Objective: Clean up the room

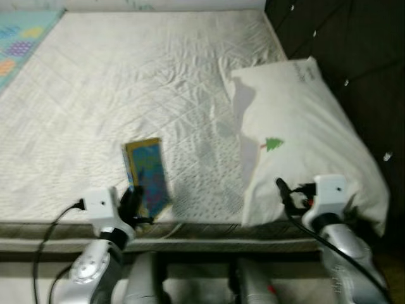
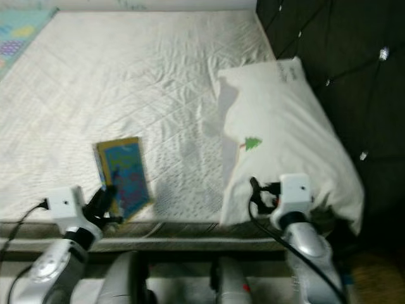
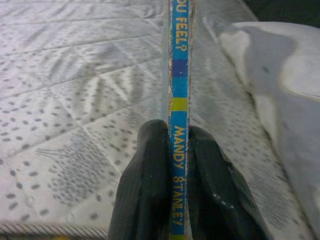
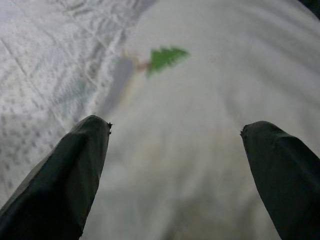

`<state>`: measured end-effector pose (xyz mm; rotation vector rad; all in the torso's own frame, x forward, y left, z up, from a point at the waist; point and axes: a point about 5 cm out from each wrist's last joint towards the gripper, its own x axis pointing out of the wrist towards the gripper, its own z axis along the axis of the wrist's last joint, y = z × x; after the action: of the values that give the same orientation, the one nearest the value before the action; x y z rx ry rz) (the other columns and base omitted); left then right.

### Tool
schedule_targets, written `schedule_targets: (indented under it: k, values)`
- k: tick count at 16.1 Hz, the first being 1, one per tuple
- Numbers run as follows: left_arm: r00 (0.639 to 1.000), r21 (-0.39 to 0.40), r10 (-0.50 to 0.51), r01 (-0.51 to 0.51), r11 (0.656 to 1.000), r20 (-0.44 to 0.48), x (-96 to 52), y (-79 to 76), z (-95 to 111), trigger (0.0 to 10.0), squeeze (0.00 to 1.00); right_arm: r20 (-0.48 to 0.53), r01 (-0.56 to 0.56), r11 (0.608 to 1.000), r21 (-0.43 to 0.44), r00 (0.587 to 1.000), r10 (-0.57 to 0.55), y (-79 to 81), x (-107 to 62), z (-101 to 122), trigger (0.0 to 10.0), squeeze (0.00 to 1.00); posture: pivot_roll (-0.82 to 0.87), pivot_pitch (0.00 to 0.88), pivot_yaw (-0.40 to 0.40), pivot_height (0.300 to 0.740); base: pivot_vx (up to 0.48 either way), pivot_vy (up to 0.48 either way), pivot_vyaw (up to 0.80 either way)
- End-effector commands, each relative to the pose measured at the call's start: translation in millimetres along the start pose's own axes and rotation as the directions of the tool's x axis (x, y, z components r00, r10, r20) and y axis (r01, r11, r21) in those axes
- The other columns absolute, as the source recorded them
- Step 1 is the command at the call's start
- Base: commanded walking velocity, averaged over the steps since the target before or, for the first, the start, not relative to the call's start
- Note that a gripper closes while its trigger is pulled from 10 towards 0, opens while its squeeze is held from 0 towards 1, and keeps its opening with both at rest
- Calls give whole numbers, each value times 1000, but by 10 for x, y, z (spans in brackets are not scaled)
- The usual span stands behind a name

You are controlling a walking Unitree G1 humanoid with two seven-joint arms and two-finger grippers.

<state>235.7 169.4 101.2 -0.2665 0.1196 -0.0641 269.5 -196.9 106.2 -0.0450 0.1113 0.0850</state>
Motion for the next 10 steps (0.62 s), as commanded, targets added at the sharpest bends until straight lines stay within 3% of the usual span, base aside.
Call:
schedule_targets:
  k: [1,10]
  values:
    - [999,12,40,-40,999,10,-41,98,24,10000,0,-6,-20,1000,1,1000,20,45,-10,-15,10000,0,-68,165,17,600,0,0,0]
    - [998,15,59,-59,998,2,-24,110,14,10000,0,5,-25,1000,11,1000,25,48,1,-4,10000,0,-70,169,17,590,0,0,0]
